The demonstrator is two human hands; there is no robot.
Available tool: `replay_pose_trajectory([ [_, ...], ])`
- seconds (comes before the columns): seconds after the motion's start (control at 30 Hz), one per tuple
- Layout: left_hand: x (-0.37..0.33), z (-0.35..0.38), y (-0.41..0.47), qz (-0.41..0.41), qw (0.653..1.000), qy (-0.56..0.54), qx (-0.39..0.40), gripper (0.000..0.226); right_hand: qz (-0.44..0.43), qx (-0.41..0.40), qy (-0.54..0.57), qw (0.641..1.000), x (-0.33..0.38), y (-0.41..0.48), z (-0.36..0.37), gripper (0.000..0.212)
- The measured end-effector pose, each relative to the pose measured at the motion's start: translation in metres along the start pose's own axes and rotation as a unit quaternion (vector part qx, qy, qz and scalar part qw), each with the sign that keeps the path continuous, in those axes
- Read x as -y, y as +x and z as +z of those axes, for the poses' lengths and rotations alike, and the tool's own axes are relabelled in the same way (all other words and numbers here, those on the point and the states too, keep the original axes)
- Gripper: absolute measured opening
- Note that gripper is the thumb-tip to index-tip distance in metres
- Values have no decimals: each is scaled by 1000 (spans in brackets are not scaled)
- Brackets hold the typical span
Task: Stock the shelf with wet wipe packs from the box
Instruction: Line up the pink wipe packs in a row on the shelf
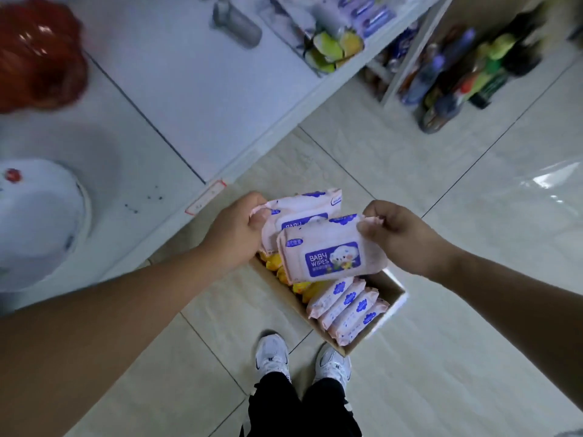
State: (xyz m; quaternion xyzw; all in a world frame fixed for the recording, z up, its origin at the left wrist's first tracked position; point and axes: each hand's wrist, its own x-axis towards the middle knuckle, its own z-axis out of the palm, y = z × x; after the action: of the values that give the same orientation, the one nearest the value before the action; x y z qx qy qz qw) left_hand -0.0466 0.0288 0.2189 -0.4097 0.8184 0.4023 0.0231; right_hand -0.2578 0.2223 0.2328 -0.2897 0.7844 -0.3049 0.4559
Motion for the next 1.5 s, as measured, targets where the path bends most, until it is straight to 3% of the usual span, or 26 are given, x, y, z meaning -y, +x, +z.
replay_pose_trajectory([
  [0.43,-260,-264,-114,122,989,-4,-80,11,-136,-68,70,986,274,-191,-155,25],
  [0.7,-337,-425,-221,138,967,-57,-206,22,-267,-52,42,961,440,-283,-190,22],
  [0.97,-304,-521,-336,93,949,-69,-294,19,-357,2,42,933,540,-317,-148,24],
  [1.3,-176,-558,-427,-38,934,-166,-314,19,-365,85,-6,927,578,-304,-33,30],
  [1.5,-97,-594,-441,-78,923,-161,-339,15,-382,123,-26,916,615,-289,64,30],
])
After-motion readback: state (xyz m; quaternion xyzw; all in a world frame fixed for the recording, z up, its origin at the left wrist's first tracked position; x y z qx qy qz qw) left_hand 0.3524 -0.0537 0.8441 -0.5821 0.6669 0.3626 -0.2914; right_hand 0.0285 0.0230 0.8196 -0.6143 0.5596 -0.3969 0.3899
